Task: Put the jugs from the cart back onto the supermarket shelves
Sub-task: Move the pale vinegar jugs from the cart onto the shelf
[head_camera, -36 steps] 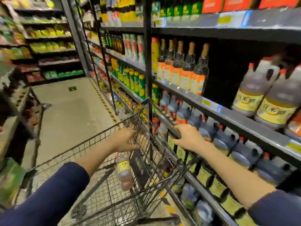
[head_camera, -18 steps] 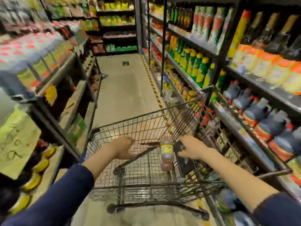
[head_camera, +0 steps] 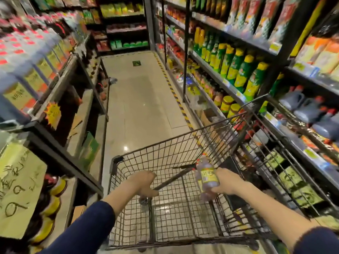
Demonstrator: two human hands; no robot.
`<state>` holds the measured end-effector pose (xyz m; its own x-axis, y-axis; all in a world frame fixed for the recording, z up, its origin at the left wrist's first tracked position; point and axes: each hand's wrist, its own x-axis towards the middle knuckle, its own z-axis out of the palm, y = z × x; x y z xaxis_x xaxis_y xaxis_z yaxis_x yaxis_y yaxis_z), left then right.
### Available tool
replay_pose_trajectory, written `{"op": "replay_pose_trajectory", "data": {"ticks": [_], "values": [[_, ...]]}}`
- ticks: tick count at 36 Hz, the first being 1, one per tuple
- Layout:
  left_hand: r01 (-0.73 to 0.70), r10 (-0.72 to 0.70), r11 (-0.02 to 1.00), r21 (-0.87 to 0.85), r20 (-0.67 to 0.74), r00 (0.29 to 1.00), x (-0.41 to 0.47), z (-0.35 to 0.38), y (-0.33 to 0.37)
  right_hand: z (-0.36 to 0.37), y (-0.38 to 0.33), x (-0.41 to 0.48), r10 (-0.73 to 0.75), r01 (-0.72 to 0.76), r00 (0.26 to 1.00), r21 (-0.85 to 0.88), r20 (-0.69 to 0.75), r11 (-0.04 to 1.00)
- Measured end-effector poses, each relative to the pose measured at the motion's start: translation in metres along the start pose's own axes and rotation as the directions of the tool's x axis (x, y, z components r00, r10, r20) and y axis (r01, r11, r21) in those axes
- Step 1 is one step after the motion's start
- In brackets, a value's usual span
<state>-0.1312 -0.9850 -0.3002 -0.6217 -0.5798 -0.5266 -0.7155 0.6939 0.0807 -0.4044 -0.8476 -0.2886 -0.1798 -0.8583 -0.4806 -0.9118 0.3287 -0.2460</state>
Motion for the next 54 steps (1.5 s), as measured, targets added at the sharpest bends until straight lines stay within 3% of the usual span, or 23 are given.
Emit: {"op": "replay_pose_trajectory", "data": {"ticks": [13, 26, 34, 43, 45, 50, 54], "values": [[-0.079, 0.078, 0.996, 0.033, 0.012, 0.997, 0.053, 0.004, -0.015, 0.020, 0.011, 0.035, 0.034, -0.035, 0.999, 0.026, 0.041, 0.999], [-0.074, 0.078, 0.997, -0.035, 0.149, 0.986, 0.119, 0.017, 0.021, 0.040, 0.060, 0.074, 0.017, -0.031, 0.993, 0.116, 0.114, 0.993], [-0.009, 0.044, 0.995, -0.102, 0.345, 0.938, 0.173, 0.023, 0.071, 0.049, 0.101, 0.112, 0.021, -0.067, 0.971, 0.187, 0.237, 0.980], [0.141, -0.059, 0.971, -0.194, 0.374, 0.925, 0.228, 0.065, 0.109, 0.067, 0.126, 0.150, 0.027, -0.120, 0.968, 0.368, 0.249, 0.922], [0.200, -0.067, 0.938, -0.283, 0.419, 0.906, 0.239, 0.070, 0.119, 0.072, 0.127, 0.157, 0.054, -0.146, 0.973, 0.417, 0.224, 0.897], [0.377, -0.085, 0.733, -0.566, 0.473, 0.877, 0.264, 0.083, 0.144, 0.087, 0.132, 0.177, 0.077, -0.185, 0.971, 0.509, 0.225, 0.841], [0.359, -0.027, 0.417, -0.835, 0.384, 0.923, 0.282, 0.100, 0.154, 0.105, 0.143, 0.186, 0.141, -0.254, 0.957, 0.489, 0.255, 0.834]]}}
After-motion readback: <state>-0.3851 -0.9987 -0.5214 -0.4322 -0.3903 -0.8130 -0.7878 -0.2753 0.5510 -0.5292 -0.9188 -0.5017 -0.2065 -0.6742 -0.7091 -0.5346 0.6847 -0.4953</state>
